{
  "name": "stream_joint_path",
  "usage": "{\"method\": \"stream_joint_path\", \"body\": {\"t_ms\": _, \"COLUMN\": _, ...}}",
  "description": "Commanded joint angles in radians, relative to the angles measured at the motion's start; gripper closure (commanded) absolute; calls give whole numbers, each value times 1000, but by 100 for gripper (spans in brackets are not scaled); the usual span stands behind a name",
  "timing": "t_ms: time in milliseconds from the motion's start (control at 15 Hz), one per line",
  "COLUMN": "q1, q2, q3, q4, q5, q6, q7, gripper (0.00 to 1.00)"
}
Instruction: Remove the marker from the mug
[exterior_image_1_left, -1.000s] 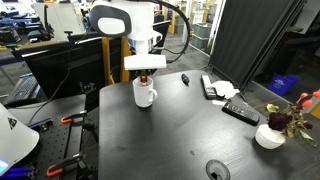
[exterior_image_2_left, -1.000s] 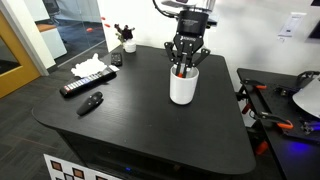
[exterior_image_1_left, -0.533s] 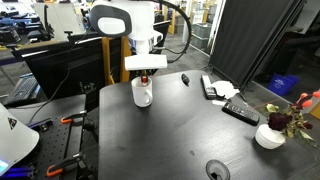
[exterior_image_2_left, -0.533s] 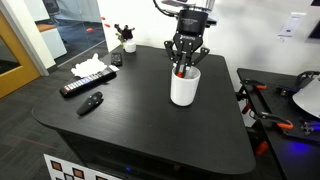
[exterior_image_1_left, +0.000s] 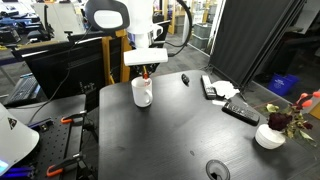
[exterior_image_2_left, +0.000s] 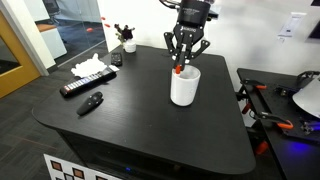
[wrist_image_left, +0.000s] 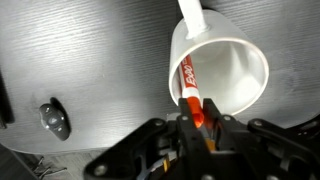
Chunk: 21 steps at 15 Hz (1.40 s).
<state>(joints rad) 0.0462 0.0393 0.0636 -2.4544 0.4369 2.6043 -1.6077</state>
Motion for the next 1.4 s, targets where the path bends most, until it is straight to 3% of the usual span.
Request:
{"method": "stream_joint_path", "body": {"t_ms": 0, "q1": -7, "q2": -120, "q3": -4, "q4": -50, "q5": -4, "q6": -28, "q7": 0, "gripper": 95}}
{"method": "stream_joint_path", "body": {"t_ms": 667, "q1": 16, "q2": -397, "q3": -87, "q4": -47, "q5": -77, "q6": -211, "q7": 53, "gripper": 95}}
{"method": "stream_joint_path", "body": {"t_ms": 933, "q1": 9, "q2": -399, "q3": -101, "q4": -6, "q5": -177, "q6": -188, "q7": 112, "gripper": 95}}
{"method": "stream_joint_path", "body": {"t_ms": 1333, "q1": -13, "q2": -291, "q3": -100, "q4": 106, "q5": -362, "q6": -196, "q7": 290, "gripper": 95}}
